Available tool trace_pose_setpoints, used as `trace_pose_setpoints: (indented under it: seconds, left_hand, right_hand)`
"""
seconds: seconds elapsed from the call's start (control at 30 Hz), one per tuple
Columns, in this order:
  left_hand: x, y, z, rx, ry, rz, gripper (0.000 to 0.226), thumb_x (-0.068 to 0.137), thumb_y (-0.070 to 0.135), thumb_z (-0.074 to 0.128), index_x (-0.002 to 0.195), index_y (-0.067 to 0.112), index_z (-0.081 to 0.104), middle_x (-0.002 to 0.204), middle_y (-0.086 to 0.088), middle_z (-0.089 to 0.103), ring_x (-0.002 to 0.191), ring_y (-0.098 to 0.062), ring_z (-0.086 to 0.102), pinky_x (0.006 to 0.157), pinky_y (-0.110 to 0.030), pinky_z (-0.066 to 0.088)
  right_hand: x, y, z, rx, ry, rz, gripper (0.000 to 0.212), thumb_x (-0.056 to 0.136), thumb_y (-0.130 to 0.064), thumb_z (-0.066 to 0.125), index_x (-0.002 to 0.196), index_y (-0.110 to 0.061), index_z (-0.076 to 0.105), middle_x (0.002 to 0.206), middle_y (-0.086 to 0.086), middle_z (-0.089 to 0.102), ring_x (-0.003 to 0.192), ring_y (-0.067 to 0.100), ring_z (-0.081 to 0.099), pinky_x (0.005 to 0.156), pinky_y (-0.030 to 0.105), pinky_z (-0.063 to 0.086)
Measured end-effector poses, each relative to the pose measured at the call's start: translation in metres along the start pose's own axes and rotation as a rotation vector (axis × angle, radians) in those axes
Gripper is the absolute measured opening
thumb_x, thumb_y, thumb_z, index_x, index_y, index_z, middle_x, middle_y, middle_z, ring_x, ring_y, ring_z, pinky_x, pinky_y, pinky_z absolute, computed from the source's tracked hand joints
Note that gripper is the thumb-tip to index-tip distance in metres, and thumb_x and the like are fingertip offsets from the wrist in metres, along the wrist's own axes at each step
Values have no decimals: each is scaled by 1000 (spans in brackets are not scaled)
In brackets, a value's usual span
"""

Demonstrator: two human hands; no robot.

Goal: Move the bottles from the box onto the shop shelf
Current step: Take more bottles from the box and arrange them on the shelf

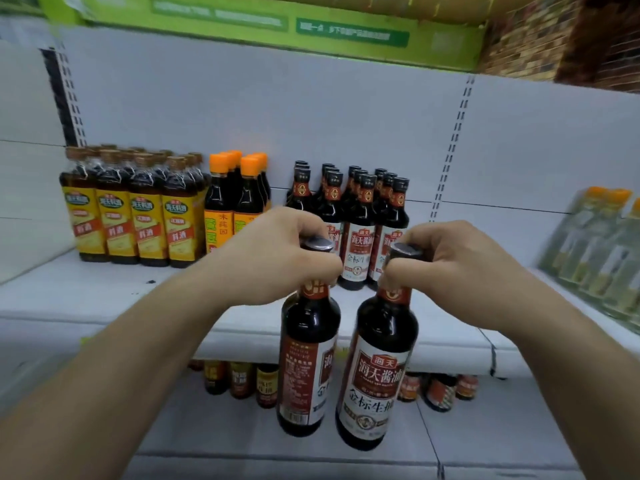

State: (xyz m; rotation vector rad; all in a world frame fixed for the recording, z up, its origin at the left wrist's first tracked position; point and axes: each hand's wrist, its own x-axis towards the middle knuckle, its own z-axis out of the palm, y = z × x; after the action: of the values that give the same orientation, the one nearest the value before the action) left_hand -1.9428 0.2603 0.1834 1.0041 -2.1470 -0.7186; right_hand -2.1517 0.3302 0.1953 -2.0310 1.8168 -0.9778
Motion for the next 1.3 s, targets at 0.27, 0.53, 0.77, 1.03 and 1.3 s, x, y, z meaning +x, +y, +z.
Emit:
trace_pose_setpoints:
  seconds: [0.27,0.53,0.77,1.03,1.3]
  left_hand:
    - [20,12,-7,-8,96,-95,7,76,14,74,75,10,69,63,-12,48,57,-21,42,54,-34,36]
    - [40,16,-12,68,156,-63,8,78,12,71,74,5,70,52,8,46,43,-3,37,42,-12,31]
    - [58,6,-25,28,108,-3,7,78,14,72,71,10,71,57,4,49,44,-3,37,51,-25,31]
    - [88,-11,-47,45,57,49,9,80,13,74,77,5,71,59,0,54,48,-4,42,55,-28,34]
    - [115,-32,-56,57,66,62,22,74,25,78,80,4,71,70,-9,57,55,-10,44,58,-31,35]
  right_hand:
    - [38,14,-18,72,-61,-114,15,76,-26,76,72,-14,68,51,-5,45,42,9,40,38,18,31]
    - [66,16,-27,63,-39,-100,27,74,-34,77,81,-8,71,54,-6,47,44,6,39,42,21,31]
    - [81,12,-25,82,-9,-44,24,75,-32,77,81,-9,72,51,-7,42,42,9,35,44,24,29]
    - [106,4,-15,39,70,5,30,75,-35,78,82,-7,73,56,-4,47,45,9,38,49,28,32]
    - [136,3,0,51,106,57,28,74,-37,80,81,-11,75,62,-1,56,58,15,49,57,30,39]
